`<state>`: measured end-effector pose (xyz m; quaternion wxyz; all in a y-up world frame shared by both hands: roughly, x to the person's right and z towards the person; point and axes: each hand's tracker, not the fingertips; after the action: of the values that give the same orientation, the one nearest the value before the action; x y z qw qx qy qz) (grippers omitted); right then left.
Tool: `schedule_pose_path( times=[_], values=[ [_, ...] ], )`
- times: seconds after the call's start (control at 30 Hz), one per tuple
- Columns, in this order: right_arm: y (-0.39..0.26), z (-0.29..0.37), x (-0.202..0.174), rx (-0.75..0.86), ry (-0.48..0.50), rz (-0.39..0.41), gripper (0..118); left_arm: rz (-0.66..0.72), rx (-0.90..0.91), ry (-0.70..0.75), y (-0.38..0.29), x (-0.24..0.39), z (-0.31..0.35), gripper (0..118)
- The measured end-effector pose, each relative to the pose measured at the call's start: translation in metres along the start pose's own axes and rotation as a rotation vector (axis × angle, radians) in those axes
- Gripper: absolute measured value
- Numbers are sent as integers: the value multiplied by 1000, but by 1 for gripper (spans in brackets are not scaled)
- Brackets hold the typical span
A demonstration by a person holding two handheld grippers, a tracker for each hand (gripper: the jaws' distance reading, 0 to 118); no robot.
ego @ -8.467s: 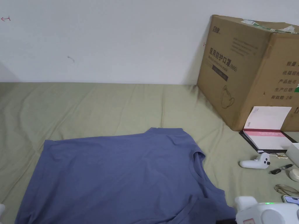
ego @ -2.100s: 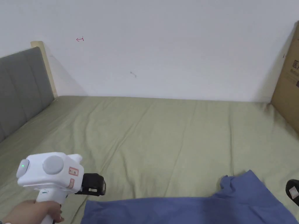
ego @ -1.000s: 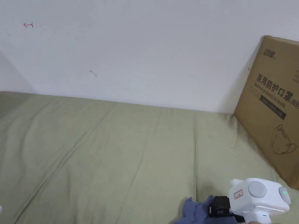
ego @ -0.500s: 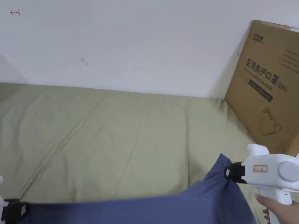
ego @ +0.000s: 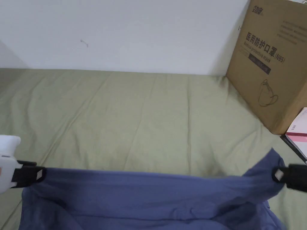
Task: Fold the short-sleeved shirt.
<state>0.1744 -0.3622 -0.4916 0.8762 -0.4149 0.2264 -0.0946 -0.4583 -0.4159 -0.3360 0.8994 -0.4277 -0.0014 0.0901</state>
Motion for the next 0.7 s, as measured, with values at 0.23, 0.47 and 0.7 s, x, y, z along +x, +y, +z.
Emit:
schedule_pose_path(
  times=[0.23,0.47,0.7],
  values=[
    [-86,7,32,-281,-58,49,3,-23,-251,-14,-87,8,15,1],
    [-101,-42,41,-368,-122,98,21,-50,-355,45,-118,26,-9,22],
    [-83,-25,27,-364,-144,77,108,75,-270,18,-99,34,28,108]
  ],
)
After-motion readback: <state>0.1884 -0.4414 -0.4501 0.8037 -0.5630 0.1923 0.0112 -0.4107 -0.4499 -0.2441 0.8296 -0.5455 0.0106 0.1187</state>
